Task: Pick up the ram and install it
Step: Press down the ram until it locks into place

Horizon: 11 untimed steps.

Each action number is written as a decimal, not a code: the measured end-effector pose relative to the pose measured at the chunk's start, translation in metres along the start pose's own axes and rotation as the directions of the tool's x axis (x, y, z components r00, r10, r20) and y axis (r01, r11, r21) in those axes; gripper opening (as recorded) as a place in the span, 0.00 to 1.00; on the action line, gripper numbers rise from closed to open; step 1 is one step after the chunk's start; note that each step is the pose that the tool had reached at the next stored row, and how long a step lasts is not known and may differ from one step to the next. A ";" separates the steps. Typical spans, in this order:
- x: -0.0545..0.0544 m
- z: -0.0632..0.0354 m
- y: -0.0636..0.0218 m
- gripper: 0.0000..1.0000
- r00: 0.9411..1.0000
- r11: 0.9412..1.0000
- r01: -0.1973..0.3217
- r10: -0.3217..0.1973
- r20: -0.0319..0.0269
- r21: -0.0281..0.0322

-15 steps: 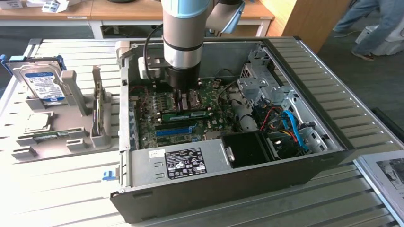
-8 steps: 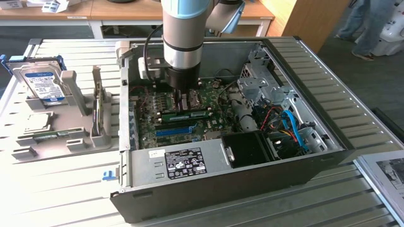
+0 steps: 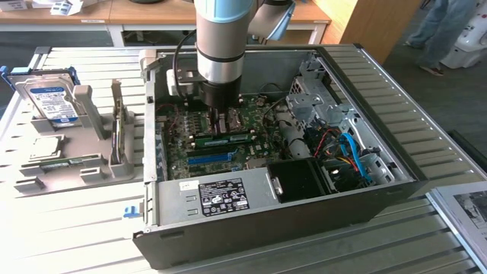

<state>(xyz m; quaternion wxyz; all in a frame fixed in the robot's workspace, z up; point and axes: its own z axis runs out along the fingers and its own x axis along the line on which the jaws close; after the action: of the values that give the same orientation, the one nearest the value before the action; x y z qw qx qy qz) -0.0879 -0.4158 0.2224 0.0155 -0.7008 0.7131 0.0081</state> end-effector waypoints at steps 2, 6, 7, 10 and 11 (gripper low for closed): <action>0.000 0.0003 0.0000 0.10 1.000 1.000 0.000 0.000 0.000 0.000; 0.000 0.0007 0.0000 0.10 1.000 1.000 0.000 0.000 0.000 0.000; 0.000 0.0007 0.0000 0.10 1.000 1.000 0.000 0.000 0.000 0.000; 0.000 0.0008 0.0000 0.10 1.000 1.000 0.000 0.000 0.000 0.000; 0.000 0.0008 0.0000 0.10 1.000 1.000 0.000 0.000 0.000 0.000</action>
<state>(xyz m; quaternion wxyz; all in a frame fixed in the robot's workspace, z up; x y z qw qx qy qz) -0.0879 -0.4158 0.2215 0.0155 -0.7008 0.7131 0.0082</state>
